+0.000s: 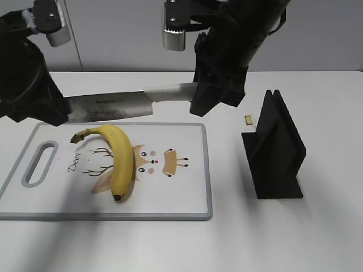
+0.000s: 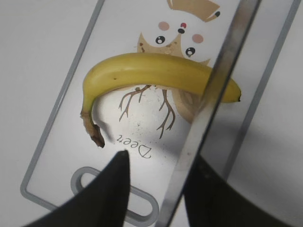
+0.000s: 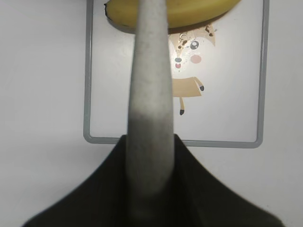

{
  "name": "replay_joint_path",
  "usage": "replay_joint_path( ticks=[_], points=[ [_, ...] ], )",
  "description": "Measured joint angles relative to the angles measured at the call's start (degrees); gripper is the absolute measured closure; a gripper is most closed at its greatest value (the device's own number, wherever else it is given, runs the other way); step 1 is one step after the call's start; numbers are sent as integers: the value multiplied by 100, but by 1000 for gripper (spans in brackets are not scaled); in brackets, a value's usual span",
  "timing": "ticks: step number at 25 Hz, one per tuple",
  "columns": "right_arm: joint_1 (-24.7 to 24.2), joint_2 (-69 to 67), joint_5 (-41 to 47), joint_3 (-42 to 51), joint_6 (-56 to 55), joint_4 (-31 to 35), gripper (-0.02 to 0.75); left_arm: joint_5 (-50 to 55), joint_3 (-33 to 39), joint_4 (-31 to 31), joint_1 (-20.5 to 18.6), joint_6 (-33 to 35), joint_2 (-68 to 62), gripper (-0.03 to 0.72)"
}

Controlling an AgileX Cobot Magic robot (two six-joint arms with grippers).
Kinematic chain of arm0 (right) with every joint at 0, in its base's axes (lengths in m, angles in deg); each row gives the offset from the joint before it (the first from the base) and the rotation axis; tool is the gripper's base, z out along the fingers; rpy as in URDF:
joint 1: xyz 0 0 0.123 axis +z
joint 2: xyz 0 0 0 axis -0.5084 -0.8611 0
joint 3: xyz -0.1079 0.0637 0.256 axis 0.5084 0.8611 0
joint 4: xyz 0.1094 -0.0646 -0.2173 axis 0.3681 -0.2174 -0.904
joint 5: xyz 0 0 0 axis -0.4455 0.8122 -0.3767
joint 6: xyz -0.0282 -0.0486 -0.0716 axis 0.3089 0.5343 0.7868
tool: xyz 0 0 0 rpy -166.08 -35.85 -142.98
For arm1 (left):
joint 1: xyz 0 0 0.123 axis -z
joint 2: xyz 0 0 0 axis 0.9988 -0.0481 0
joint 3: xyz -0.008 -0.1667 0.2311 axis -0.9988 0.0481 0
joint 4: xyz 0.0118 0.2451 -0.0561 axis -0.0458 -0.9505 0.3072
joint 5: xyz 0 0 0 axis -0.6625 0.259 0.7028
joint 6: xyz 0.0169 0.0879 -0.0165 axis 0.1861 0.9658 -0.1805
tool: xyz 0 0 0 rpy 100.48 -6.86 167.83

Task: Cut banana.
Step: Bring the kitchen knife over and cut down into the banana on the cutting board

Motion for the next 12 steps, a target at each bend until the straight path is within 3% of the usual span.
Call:
replay_joint_path(
  ticks=[5, 7, 12],
  points=[
    [-5, -102, -97, -5, -145, -3, 565, 94, 0, -13, 13, 50, -6, 621],
    [-5, -188, -78, -6, -238, -23, 562, 169, 0, -55, 19, 121, -41, 659],
    [-5, -417, 3, -11, -614, 6, 554, 159, 0, -158, 19, 180, -106, 665]
  ],
)
